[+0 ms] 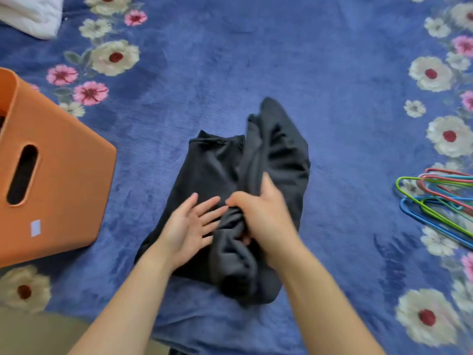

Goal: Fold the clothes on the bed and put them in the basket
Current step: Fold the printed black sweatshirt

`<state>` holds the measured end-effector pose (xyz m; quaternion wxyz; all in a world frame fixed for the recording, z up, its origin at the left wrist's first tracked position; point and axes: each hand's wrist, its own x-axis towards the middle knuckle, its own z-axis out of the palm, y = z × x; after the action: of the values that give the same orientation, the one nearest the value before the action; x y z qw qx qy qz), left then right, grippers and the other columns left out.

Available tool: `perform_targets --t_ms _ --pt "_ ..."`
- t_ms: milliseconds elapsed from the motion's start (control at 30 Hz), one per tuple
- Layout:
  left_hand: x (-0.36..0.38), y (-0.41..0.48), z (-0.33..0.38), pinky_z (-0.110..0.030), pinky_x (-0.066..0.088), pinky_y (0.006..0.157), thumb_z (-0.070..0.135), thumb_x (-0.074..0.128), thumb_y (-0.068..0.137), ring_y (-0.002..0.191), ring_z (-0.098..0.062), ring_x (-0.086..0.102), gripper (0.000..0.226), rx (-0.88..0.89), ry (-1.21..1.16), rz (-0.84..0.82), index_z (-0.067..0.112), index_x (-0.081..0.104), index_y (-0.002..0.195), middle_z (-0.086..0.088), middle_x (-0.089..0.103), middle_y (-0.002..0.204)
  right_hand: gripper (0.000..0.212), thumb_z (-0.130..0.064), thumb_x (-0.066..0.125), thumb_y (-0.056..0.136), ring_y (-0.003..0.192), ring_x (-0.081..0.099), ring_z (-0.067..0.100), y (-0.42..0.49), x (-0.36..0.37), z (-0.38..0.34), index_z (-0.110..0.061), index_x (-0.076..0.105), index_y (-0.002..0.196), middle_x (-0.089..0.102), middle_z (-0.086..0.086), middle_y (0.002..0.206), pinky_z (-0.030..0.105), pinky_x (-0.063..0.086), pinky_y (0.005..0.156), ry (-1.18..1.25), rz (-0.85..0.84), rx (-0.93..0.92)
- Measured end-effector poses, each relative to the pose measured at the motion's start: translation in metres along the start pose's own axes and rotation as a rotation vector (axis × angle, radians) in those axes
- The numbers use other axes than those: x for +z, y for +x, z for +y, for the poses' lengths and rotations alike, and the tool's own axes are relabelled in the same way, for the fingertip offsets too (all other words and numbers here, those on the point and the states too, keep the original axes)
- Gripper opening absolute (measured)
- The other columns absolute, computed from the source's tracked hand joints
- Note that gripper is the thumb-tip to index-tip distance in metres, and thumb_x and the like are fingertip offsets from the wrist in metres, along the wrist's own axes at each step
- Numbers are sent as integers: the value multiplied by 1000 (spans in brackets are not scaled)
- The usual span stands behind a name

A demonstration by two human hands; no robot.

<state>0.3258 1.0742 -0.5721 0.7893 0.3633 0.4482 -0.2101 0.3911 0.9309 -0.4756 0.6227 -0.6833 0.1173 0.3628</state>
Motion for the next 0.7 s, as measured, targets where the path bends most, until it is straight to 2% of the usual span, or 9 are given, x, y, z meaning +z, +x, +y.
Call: perform_targets --t_ms 67,133,167,233,333,433,533,600,700 --pt "-25 -9 21 -35 57 59 53 38 91 65 -30 69 60 0 -79 1 5 70 110 -19 71 83 56 -18 59 86 45 57 18 16 46 13 -46 43 132 62 3 72 23 41 36 -67 -129 51" --pt "-52 -17 37 -32 57 52 54 36 92 68 -30 72 65 -11 -47 -10 5 78 88 -19 73 83 75 -41 59 86 68 66 19 27 83 31 -50 18 149 65 5 94 30 52 47 -181 -227 167" --pt "-63 -20 42 -32 59 60 55 32 95 80 -28 73 68 -14 -2 -34 5 78 93 -18 74 94 75 -48 58 86 80 66 18 28 93 40 -43 21 151 64 2 99 34 57 58 -262 -237 174" --pt "-72 -23 48 -38 54 85 51 37 97 106 -25 68 56 -19 128 -100 10 70 115 -12 71 114 53 -42 57 90 83 64 11 22 93 54 -29 48 141 64 -8 87 30 54 79 -414 -181 87" --pt "-74 -14 42 -38 50 96 25 63 92 109 -20 66 28 109 482 -48 17 65 118 0 72 114 24 -19 58 92 77 59 4 11 69 69 -24 65 115 64 -12 81 21 46 75 -424 109 -113" --pt "-75 -4 33 -31 50 95 24 58 96 106 -7 65 19 342 766 167 25 66 113 14 72 107 35 -24 57 92 111 54 3 13 34 80 -23 58 127 58 -21 117 29 45 95 -604 446 -314" --pt "-77 -2 23 -34 47 92 27 53 97 112 -15 59 21 406 925 319 25 61 117 11 67 112 64 -49 43 90 147 15 16 30 8 91 -29 34 150 27 -4 158 39 17 115 -1033 518 -348" --pt "-71 -3 16 -40 42 98 26 52 95 121 -23 49 37 540 1106 466 20 49 131 1 57 129 68 -54 37 90 151 -1 22 41 4 97 -33 24 153 8 0 164 43 1 118 -1225 489 -348" --pt "-46 4 12 -43 22 110 29 45 93 138 -26 28 54 953 1422 493 17 38 145 -10 33 150 65 -46 36 94 151 1 26 55 13 102 -26 24 155 8 6 164 46 -2 120 -1365 498 -436"
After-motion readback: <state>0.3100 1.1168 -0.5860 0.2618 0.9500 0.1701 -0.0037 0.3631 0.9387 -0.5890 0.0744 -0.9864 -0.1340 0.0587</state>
